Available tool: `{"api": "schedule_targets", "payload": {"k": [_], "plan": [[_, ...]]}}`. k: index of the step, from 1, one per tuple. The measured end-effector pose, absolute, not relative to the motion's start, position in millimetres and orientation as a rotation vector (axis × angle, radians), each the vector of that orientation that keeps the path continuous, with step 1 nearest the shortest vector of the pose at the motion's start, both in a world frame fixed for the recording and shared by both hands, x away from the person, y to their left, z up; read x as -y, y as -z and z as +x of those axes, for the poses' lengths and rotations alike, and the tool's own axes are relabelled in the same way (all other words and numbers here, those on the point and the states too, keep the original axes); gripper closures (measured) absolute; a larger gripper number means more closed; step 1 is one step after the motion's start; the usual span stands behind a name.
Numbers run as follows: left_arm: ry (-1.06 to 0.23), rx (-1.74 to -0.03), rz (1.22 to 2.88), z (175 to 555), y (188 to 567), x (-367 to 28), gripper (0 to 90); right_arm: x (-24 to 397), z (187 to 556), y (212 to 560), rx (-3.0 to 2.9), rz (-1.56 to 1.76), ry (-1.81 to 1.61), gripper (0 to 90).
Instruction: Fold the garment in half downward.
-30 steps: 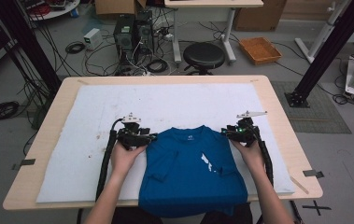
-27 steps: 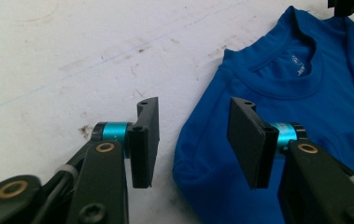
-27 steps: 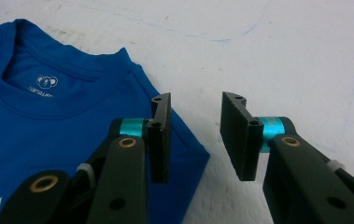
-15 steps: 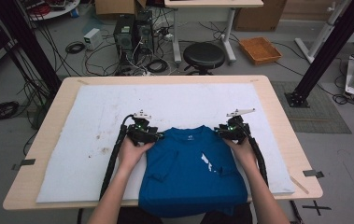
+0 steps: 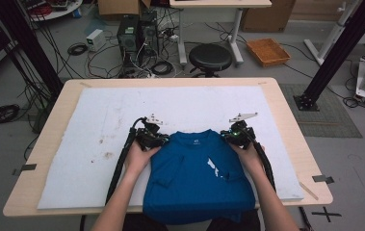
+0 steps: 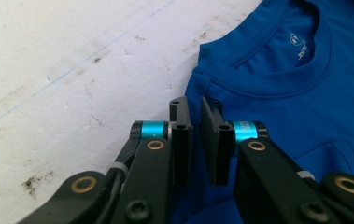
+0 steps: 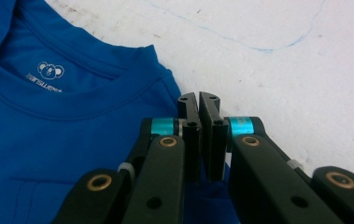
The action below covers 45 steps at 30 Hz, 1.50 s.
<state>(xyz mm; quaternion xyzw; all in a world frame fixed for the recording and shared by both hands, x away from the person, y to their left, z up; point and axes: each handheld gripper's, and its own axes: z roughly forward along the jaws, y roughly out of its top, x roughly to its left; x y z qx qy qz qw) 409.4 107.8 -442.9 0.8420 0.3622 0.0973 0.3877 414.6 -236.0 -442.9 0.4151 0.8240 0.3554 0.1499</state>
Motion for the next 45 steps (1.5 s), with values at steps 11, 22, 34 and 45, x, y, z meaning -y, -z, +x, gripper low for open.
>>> {"api": "schedule_targets", "payload": {"k": [11, 22, 34, 45], "plan": [[-0.257, -0.931, 2.141, 413.0, 443.0, -102.4, 66.2, 225.8, 424.4, 441.0, -2.378, 1.217, -1.047, 70.5], [-0.288, -0.883, 2.176, 411.3, 441.8, -99.7, 86.4, 219.8, 422.7, 440.4, -2.407, 1.149, -1.030, 89.5], [-0.317, -0.911, 2.131, 444.6, 434.1, -115.0, 86.7, 220.0, 452.4, 429.9, -2.328, 1.168, -1.141, 89.9], [-0.378, -0.891, 2.047, 463.7, 409.7, -124.8, 88.0, 218.4, 471.1, 406.9, -2.249, 1.174, -1.199, 89.9]]}}
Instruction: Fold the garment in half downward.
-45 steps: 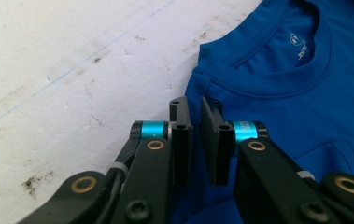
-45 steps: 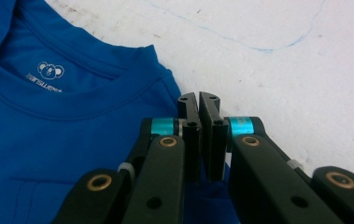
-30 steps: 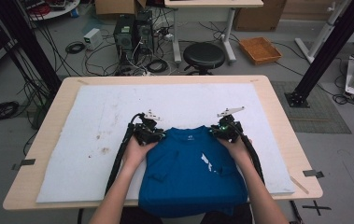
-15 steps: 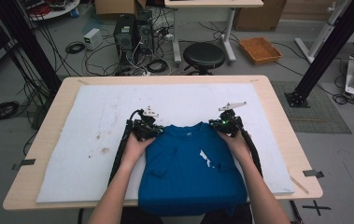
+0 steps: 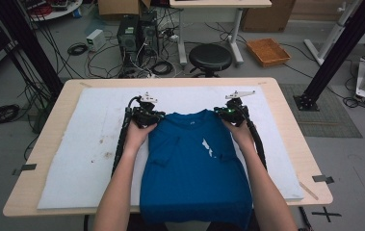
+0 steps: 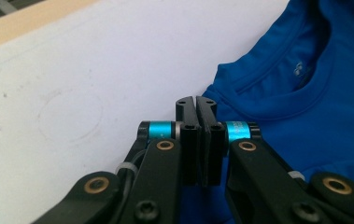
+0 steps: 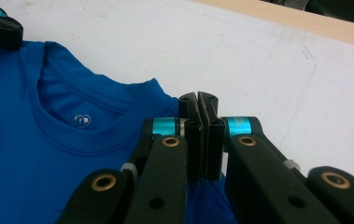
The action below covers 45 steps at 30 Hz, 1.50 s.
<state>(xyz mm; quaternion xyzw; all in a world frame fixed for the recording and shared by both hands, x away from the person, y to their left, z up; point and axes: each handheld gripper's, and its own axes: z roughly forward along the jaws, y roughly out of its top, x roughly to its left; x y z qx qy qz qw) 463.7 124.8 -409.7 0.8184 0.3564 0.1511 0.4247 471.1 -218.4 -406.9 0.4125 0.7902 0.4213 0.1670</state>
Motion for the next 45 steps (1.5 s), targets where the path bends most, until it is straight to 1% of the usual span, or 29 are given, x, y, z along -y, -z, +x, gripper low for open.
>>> {"api": "schedule_targets", "payload": {"k": [8, 15, 21, 27, 35, 45], "plan": [[-0.397, -0.814, 2.035, 444.7, 392.0, -123.3, 88.3, 221.7, 451.2, 397.2, -2.241, 1.141, -1.257, 89.9], [-0.427, -0.709, 2.040, 407.7, 377.1, -123.6, 88.3, 227.9, 414.5, 383.2, -2.217, 1.081, -1.314, 89.9], [-0.438, -0.628, 2.058, 371.9, 375.7, -124.2, 88.3, 231.1, 375.6, 376.7, -2.211, 1.007, -1.318, 89.8], [-0.442, -0.552, 2.094, 337.0, 381.0, -122.3, 88.3, 235.0, 333.8, 388.4, -2.217, 0.933, -1.271, 89.8], [-0.453, -0.493, 2.134, 294.3, 400.6, -123.8, 88.2, 242.4, 288.9, 405.4, -2.257, 0.888, -1.223, 89.8], [-0.471, -0.391, 2.214, 254.9, 419.9, -114.6, 88.1, 243.5, 250.2, 422.7, -2.338, 0.866, -1.125, 89.3]]}}
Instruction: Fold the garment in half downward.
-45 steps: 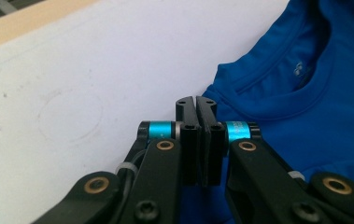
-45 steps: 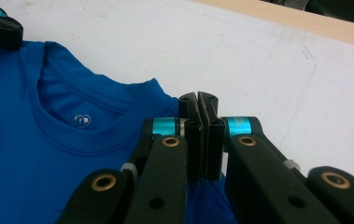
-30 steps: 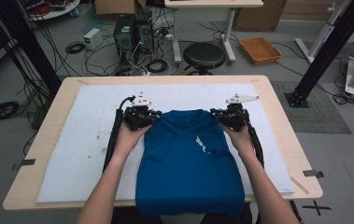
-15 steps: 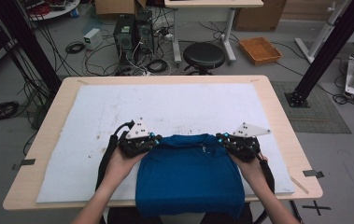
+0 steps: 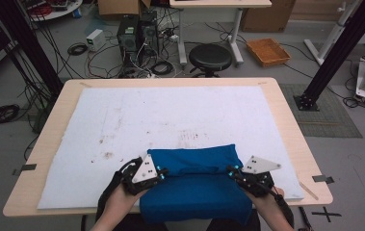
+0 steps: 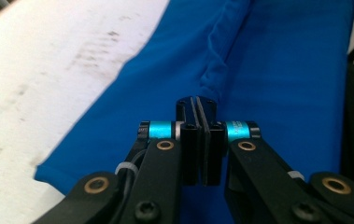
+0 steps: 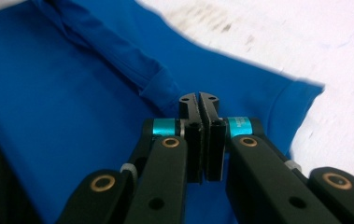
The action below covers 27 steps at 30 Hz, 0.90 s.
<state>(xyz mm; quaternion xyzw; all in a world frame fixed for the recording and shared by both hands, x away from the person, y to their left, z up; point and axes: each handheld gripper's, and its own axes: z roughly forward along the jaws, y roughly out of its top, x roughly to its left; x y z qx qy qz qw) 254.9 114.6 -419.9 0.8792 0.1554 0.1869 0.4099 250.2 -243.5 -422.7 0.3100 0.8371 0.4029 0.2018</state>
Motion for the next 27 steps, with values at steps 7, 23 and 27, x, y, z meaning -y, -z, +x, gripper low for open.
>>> {"api": "schedule_targets", "payload": {"k": [7, 23, 27], "plan": [[-0.448, -0.400, 2.243, 242.8, 433.1, -116.9, 74.3, 248.2, 239.1, 428.5, -2.359, 0.872, -1.087, 81.3], [-0.490, -0.848, 2.036, 327.9, 427.6, -148.2, 56.6, 259.4, 341.4, 425.6, -2.212, 1.222, -1.176, 68.5], [-0.488, -0.870, 2.093, 328.0, 440.4, -149.1, 65.3, 262.6, 345.4, 434.9, -2.227, 1.225, -1.118, 82.6]]}}
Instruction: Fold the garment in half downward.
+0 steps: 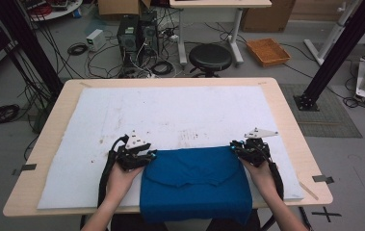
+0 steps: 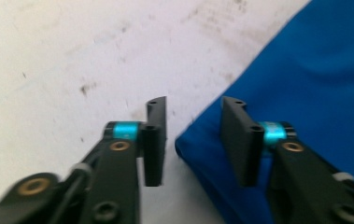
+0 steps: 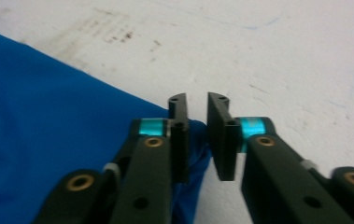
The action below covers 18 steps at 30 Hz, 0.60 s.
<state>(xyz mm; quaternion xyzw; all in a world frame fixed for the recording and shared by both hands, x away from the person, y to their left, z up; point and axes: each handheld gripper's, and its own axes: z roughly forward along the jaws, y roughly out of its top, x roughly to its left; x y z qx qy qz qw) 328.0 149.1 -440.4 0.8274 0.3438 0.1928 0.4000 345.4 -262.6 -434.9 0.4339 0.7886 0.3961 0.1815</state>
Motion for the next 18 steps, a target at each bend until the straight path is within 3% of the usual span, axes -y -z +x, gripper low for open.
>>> {"api": "schedule_targets", "payload": {"k": [2, 8, 12, 14, 15, 18], "plan": [[-0.488, -0.877, 2.077, 326.1, 443.3, -150.9, 66.2, 266.4, 345.9, 435.6, -2.222, 1.226, -1.127, 81.5], [-0.494, -0.904, 2.033, 328.8, 437.4, -156.3, 56.3, 271.4, 344.4, 429.6, -2.161, 1.251, -1.166, 57.8], [-0.403, -0.950, 2.061, 336.1, 442.7, -155.7, 52.3, 272.8, 351.5, 434.7, -2.188, 1.326, -1.180, 52.8], [-0.372, -0.966, 2.073, 337.2, 445.2, -154.4, 52.4, 273.1, 355.0, 441.2, -2.240, 1.360, -1.183, 54.2], [-0.344, -0.971, 2.077, 337.5, 446.2, -154.1, 53.8, 273.6, 356.1, 444.4, -2.260, 1.371, -1.179, 60.5], [-0.271, -0.958, 2.068, 336.0, 447.5, -153.9, 72.7, 275.6, 356.0, 450.5, -2.317, 1.364, -1.208, 77.8]]}}
